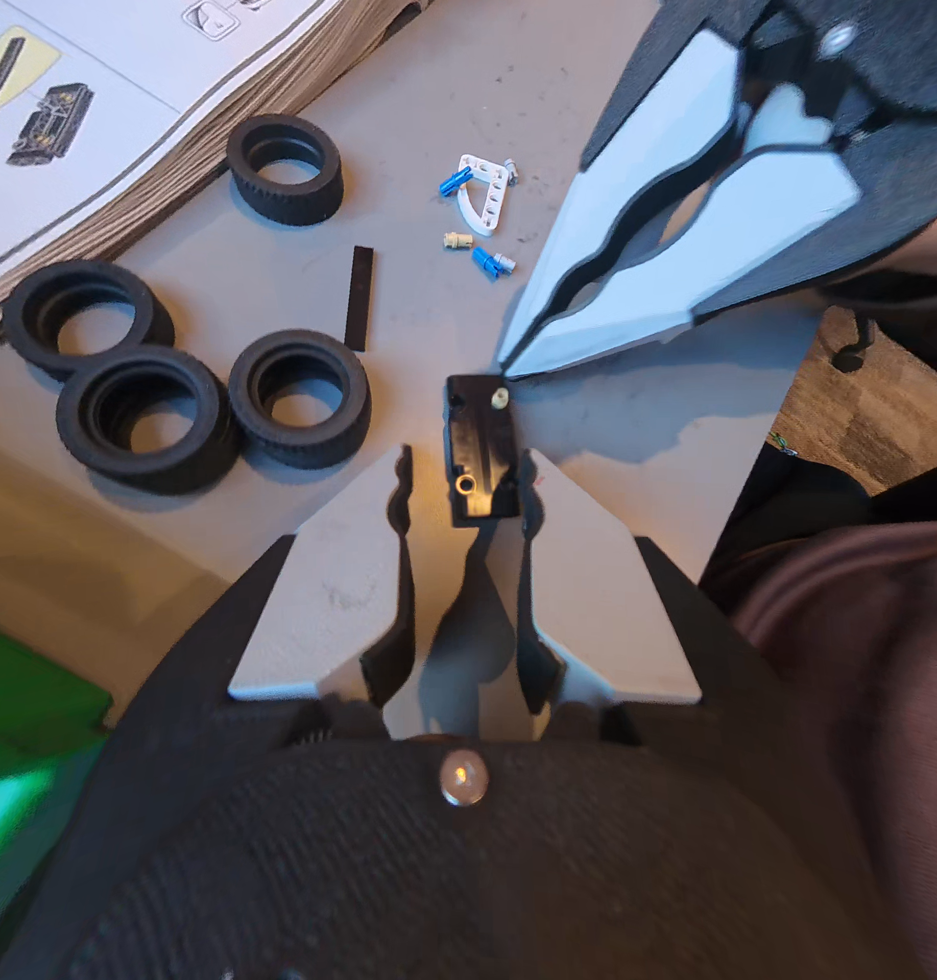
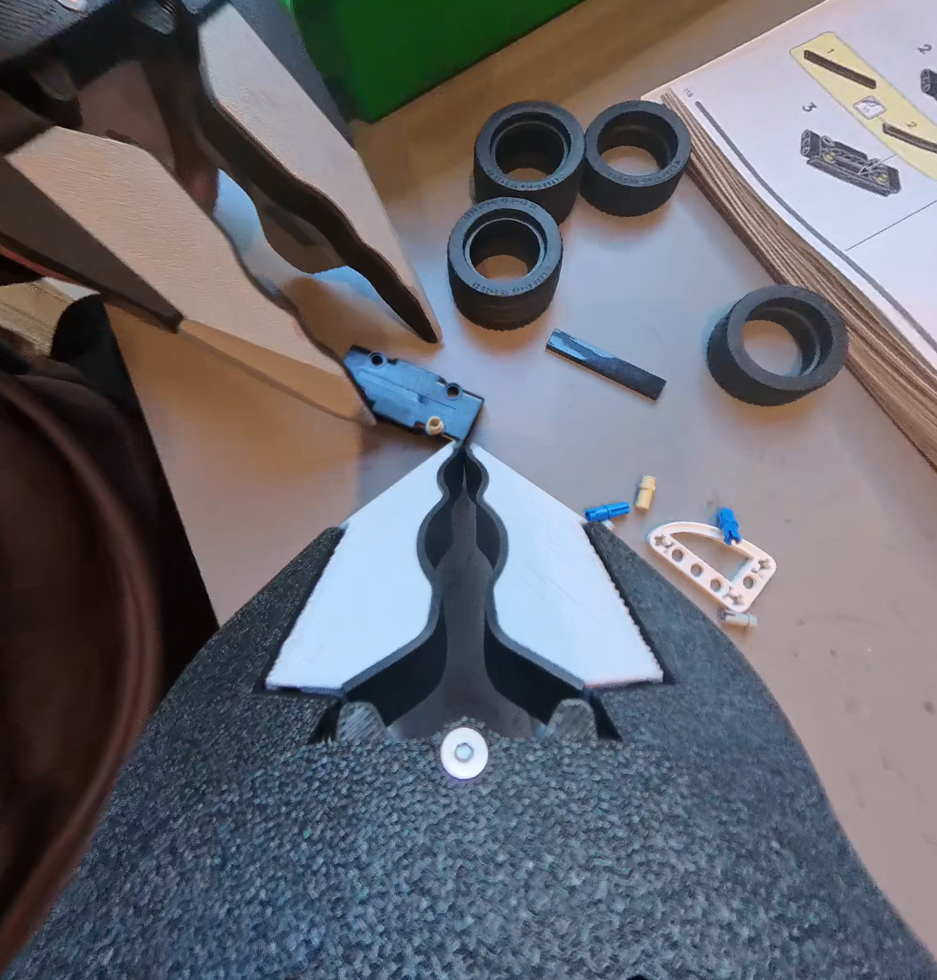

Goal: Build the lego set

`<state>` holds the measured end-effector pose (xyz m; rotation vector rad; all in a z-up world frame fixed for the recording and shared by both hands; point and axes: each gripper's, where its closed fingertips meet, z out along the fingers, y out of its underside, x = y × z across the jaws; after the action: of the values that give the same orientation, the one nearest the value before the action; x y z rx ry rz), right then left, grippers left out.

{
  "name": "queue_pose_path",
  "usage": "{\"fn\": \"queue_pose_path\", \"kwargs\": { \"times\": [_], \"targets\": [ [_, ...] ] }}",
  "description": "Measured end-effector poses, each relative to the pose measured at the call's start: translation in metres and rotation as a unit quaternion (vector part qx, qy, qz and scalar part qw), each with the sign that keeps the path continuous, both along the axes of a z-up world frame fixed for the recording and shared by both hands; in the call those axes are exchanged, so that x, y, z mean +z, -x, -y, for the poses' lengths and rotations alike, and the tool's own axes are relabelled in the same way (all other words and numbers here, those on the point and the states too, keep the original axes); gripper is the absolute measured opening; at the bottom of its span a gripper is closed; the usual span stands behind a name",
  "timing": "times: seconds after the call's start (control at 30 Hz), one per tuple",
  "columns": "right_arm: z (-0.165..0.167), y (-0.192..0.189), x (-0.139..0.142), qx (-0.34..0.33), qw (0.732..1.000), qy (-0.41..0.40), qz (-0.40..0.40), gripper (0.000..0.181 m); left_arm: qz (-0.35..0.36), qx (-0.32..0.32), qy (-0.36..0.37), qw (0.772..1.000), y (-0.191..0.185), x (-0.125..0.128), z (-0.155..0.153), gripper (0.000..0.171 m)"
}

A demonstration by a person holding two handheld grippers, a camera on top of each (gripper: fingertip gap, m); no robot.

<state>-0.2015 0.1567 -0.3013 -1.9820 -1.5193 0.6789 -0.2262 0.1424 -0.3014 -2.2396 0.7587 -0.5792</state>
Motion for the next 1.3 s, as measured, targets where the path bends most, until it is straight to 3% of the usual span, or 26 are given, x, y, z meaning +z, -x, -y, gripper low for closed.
{"fn": "queue_pose_path", "kwargs": {
  "times": [0.27,0.57,1.1,1.3],
  "targets": [
    [-0.015,0.014,0.001,-0.011,0.999,-0.002,-0.034,0.0,0.002,-0.008,0.001,1.0,-0.007,0.001,0.013,0.047],
    [-0.062,-0.04,0.023,-0.094,0.994,-0.02,-0.046,0.008,0.012,-0.001,0.003,1.0,0.01,0.002,0.01,0.046],
    [-0.066,-0.032,-0.007,-0.07,0.995,0.005,0.067,0.01,0.008,-0.016,-0.025,1.0,0.008,0.007,0.009,0.042],
    [-0.062,-0.022,0.007,-0.07,0.997,0.003,0.028,0.005,0.005,-0.016,-0.036,0.999,0.008,0.009,0.009,0.042]
  ]
}}
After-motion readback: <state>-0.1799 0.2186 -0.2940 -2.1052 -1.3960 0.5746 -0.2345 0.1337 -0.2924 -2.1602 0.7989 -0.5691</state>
